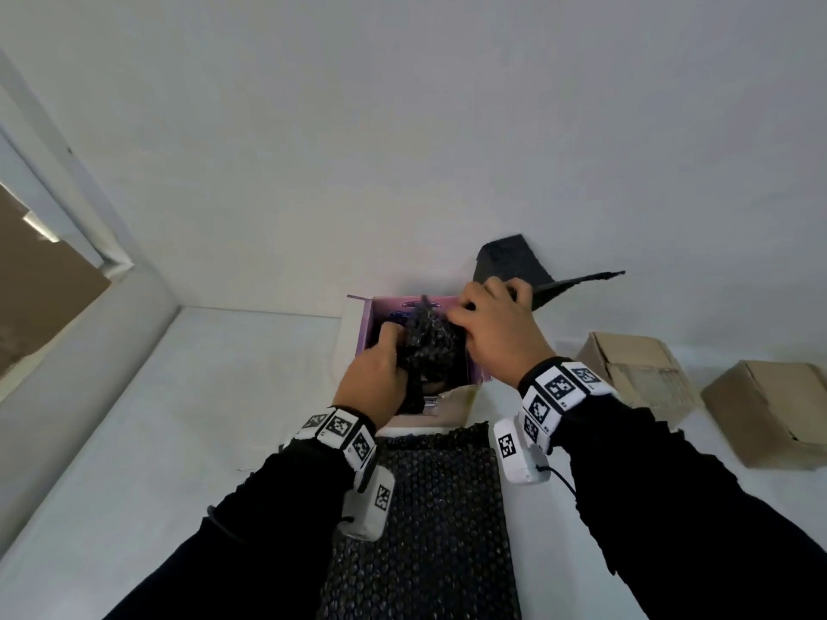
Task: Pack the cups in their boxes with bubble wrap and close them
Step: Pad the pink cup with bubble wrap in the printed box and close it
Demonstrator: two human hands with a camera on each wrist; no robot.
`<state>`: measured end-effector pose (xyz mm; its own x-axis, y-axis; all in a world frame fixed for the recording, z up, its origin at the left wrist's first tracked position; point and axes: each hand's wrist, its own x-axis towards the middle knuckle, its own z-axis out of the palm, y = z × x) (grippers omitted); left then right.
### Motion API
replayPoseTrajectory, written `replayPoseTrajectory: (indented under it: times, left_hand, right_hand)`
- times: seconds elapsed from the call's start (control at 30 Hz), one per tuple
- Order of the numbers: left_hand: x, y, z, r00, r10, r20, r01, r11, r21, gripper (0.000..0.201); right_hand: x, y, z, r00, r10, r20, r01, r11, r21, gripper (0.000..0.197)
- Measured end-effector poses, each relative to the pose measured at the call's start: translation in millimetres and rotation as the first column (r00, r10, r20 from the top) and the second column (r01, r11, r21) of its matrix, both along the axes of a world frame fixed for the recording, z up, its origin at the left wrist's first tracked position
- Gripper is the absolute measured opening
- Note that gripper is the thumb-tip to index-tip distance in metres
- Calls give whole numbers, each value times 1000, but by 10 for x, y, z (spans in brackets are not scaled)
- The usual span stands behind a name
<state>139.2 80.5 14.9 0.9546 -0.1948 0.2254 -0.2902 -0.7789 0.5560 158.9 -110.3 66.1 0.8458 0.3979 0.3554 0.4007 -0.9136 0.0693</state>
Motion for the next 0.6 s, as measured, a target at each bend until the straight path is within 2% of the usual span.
replayPoseTrajectory:
  times: [0.07, 0.1, 0.17, 0.23, 0.3, 0.37, 0.47, 0.57, 0.6]
  left_hand:
    - [19, 56, -108, 996, -19, 84, -11, 941, 338, 40]
    - [35, 78, -138, 995, -22, 102, -24, 905, 424, 36]
    - [95, 105, -154, 998, -12, 67, -22, 876, 481, 24]
    - [146, 107, -122, 1000, -5, 3, 2, 860, 511, 23]
    - [184, 101, -96, 998, 7, -62, 23, 881, 473, 24]
    - [217, 84, -85, 997, 16, -72, 14, 915, 403, 21]
    - [256, 90, -113, 994, -70, -89, 94, 945, 314, 24]
    - [218, 127, -126, 982, -169, -85, 181, 969, 169, 27]
    - [196, 141, -134, 978, -194, -76, 204, 965, 166, 26]
  right_hand:
    - [31, -3, -135, 995, 16, -101, -24, 997, -78, 35]
    - [38, -13, -190, 984, 31, -176, -51, 993, -110, 34]
    - [37, -22, -251, 946, 38, -321, -97, 980, -171, 27]
    - [29, -31, -270, 902, 31, -431, -97, 986, -132, 44]
    - [40, -45, -283, 893, 21, -450, -72, 993, -95, 56]
    - [35, -37, -295, 878, -14, -479, -75, 983, -165, 47]
    - [35, 58, -287, 847, -86, -525, -76, 957, -280, 36]
    - [89, 191, -268, 803, -193, -563, -4, 944, -330, 30]
    - [113, 233, -253, 799, -222, -559, 25, 941, -338, 28]
